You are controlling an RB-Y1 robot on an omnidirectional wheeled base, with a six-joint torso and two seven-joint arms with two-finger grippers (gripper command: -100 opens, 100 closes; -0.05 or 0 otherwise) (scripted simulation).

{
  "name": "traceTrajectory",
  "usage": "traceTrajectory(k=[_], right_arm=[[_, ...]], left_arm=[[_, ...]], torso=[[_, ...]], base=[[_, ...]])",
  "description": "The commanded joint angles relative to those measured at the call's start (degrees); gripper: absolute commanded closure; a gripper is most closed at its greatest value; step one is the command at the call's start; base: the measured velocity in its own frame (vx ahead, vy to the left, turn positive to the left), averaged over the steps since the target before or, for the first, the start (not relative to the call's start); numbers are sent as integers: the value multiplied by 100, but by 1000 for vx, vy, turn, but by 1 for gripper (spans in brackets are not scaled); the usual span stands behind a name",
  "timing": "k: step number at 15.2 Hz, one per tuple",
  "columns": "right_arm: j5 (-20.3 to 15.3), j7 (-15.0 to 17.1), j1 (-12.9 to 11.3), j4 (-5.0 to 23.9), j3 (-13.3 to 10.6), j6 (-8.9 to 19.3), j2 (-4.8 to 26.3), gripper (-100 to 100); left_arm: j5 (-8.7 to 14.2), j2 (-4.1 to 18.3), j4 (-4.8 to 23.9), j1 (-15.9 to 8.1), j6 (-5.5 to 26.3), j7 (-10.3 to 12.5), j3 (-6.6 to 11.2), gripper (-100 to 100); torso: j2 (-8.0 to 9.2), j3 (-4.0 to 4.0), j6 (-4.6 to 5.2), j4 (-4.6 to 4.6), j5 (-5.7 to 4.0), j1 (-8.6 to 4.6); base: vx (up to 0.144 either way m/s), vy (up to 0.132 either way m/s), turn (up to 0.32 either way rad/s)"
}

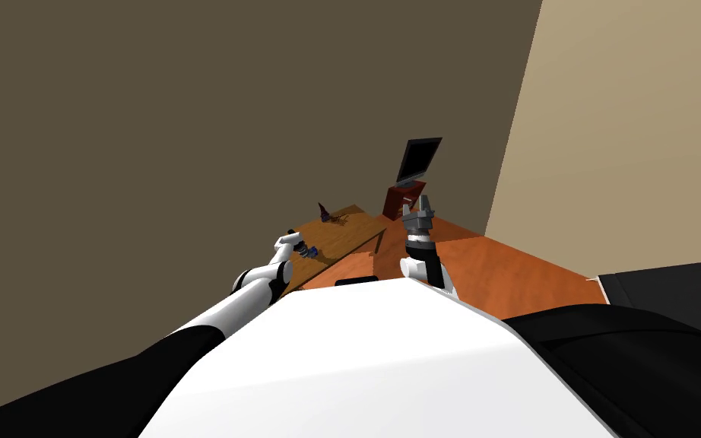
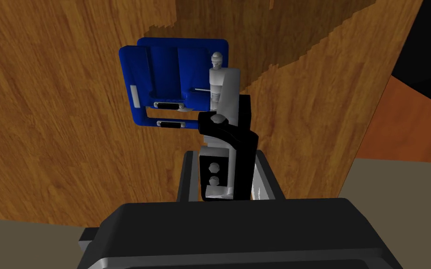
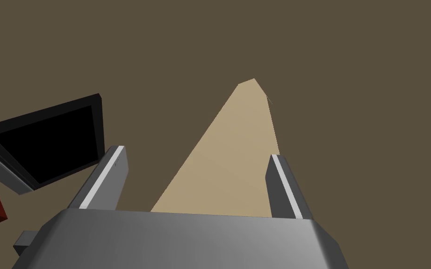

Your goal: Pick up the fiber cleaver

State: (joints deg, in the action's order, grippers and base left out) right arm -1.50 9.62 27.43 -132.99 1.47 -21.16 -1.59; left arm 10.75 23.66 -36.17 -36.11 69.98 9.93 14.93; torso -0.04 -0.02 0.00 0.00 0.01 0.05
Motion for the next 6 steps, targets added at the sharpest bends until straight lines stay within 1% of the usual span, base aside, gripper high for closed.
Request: traceTrajectory(k=[1, 2, 3, 5, 6], right_arm=[[0, 0, 0, 0, 0, 0, 0, 0], [0, 0, 0, 0, 0, 0, 0, 0], [0, 0, 0, 0, 0, 0, 0, 0], [0, 0, 0, 0, 0, 0, 0, 0], [0, 0, 0, 0, 0, 0, 0, 0]], left_arm=[[0, 0, 0, 0, 0, 0, 0, 100], [-7, 16, -136, -50, 168, 6, -12, 100], [-10, 25, -194, -83, 258, 5, -18, 100], [-13, 34, -252, -115, 347, 4, -24, 100], [-12, 31, -181, -104, 254, 1, -20, 100]], torso=[[0, 0, 0, 0, 0, 0], [0, 0, 0, 0, 0, -1], [3, 3, -2, 4, -3, -3], [11, 8, -2, 6, -6, -13], [13, 10, -1, 7, -7, -15]], base=[[0, 0, 0], [-11, -8, 57], [-20, -21, 80], [-22, -27, 52], [-11, -14, 13]])
